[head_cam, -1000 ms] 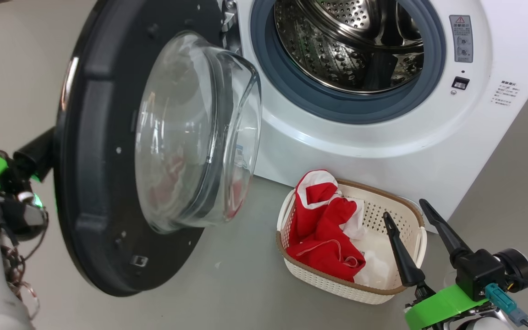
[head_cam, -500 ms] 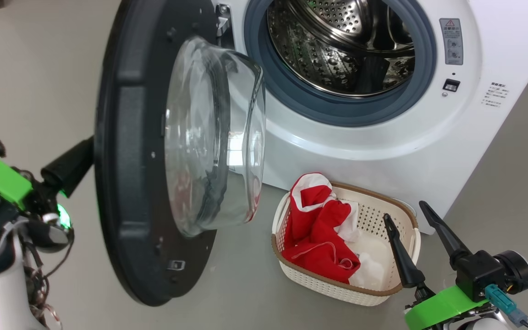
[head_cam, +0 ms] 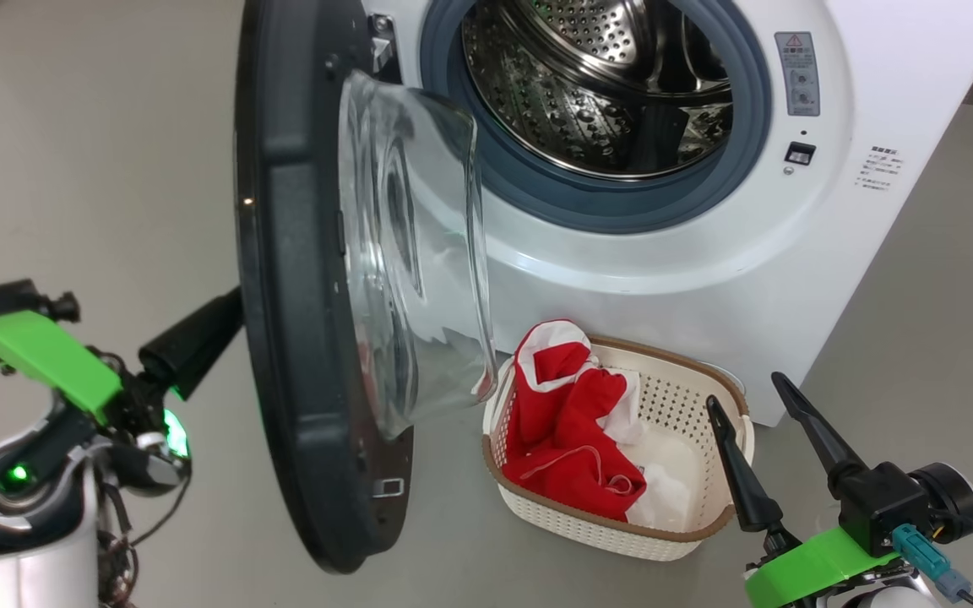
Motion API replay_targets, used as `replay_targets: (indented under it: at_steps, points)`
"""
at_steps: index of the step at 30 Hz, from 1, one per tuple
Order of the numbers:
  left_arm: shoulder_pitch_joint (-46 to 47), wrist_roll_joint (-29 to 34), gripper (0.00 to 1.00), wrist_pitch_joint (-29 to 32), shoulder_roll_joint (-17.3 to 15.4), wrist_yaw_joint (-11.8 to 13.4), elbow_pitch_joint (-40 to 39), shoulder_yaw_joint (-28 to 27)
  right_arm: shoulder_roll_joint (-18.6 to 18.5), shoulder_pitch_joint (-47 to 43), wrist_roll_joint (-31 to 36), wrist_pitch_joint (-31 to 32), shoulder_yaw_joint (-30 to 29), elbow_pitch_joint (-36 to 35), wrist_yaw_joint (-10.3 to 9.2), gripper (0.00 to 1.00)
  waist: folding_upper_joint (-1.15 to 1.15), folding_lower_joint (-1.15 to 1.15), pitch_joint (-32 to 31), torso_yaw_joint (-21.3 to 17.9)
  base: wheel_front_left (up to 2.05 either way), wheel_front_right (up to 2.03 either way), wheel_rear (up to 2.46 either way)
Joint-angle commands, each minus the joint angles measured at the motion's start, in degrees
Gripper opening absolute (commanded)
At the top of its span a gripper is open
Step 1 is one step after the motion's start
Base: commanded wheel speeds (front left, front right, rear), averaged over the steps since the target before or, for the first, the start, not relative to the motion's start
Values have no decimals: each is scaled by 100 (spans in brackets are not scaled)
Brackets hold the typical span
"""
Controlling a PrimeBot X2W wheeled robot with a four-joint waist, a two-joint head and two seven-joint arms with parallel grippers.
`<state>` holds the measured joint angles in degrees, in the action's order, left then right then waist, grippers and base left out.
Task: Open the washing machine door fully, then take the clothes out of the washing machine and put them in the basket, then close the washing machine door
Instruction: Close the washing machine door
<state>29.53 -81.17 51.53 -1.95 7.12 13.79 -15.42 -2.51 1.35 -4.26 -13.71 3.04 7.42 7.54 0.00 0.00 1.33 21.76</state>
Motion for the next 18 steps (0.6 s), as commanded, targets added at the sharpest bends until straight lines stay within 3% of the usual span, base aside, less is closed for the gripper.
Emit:
replay_targets:
  at_steps: [1, 18]
  points:
    - [-27, -110, 0, -4, -95, 12, -212, 6, -37, 161, -113, -82, 148, -124, -5, 100, 0, 0, -11, -33, 0, 0, 0]
    - [-355, -630, 0, -460, -93, -29, -380, 720, -37, 119, -148, -95, 182, -101, -5, 100, 0, 0, -61, -262, 0, 0, 0]
